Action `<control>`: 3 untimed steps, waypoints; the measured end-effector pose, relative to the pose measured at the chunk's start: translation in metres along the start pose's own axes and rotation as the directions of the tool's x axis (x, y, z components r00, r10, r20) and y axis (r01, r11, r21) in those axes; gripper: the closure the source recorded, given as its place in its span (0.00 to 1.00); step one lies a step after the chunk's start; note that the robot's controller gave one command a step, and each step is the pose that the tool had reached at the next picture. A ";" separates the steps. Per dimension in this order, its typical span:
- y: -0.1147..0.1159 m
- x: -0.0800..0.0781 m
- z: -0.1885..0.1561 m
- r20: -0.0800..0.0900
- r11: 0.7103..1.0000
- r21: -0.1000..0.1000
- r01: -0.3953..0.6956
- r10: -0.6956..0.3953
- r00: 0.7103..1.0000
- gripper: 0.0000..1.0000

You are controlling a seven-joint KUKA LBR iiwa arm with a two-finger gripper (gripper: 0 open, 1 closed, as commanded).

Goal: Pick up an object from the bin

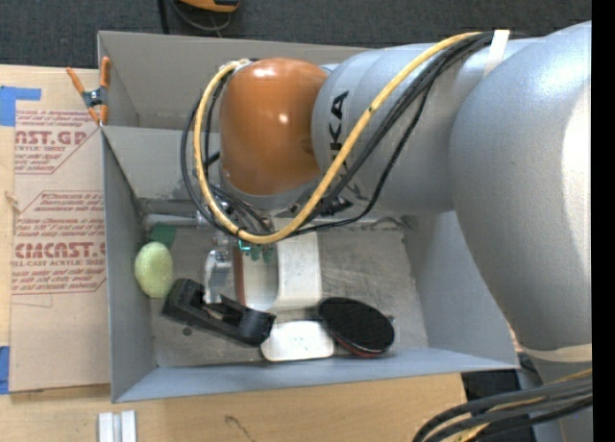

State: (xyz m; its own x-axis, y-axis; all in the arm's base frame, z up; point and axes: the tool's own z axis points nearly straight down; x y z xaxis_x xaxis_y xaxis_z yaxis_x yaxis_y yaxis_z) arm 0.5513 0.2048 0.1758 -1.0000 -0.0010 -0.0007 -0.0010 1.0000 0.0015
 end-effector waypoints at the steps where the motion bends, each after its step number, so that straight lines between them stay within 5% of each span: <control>1: -0.038 0.021 0.085 0.004 0.990 -0.007 0.139 -0.139 0.990 1.00; 3: -0.039 0.022 0.082 -0.008 0.990 0.000 0.141 -0.141 0.990 1.00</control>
Offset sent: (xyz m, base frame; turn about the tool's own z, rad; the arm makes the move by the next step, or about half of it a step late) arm 0.0000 0.0000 0.0000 0.0000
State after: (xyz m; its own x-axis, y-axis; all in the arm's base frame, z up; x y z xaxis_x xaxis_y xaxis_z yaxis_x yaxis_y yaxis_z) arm 0.5289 0.1663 0.0943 -0.9898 -0.1424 0.0074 -0.1423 0.9898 0.0018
